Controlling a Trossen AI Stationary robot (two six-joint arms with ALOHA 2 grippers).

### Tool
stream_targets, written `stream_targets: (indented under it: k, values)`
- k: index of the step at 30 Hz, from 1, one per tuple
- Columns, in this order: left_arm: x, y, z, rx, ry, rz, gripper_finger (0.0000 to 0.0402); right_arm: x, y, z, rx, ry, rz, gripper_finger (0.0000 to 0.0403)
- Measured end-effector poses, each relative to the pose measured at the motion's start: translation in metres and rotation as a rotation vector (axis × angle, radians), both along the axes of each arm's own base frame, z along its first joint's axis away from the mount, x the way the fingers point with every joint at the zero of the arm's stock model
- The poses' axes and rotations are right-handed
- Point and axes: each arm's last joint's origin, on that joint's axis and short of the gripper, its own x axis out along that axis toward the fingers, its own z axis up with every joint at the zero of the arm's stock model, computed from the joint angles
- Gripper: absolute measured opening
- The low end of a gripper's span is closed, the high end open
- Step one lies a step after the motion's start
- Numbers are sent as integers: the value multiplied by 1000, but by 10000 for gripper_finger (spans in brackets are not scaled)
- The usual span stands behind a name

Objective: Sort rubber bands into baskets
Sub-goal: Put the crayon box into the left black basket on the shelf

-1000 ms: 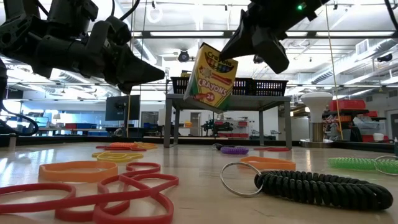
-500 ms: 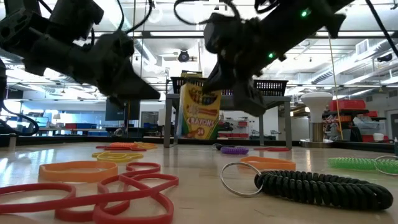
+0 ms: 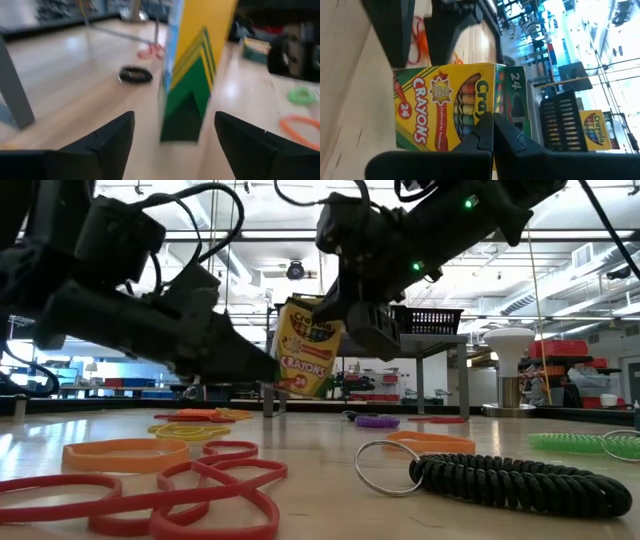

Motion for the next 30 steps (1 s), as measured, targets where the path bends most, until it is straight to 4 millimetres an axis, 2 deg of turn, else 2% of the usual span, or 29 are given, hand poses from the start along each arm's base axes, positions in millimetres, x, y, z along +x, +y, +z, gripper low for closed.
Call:
stream_targets:
  k: [3, 6, 13, 17, 20, 25, 30]
  values:
    - [5, 0, 1, 42, -50, 44, 285, 0, 2, 1, -5, -6, 10, 0]
    - [7, -1, 4, 69, -69, 34, 268, 0, 2, 1, 4, -13, 10, 0]
    - [8, -3, 7, 90, -83, -17, 175, 2, 4, 1, 92, -50, 48, 22]
    - [8, -5, 8, 116, -80, -30, 115, 2, 7, 3, 161, -113, 25, 57]
    - [6, -7, 9, 144, -88, -45, 86, -1, 14, 4, 215, -152, 21, 94]
    - [-3, -7, 9, 153, -84, -54, 83, -14, 27, 26, 371, -280, -20, 161]
    - [-7, -6, 7, 153, -69, -75, 85, -32, 26, 44, 587, -317, -83, 203]
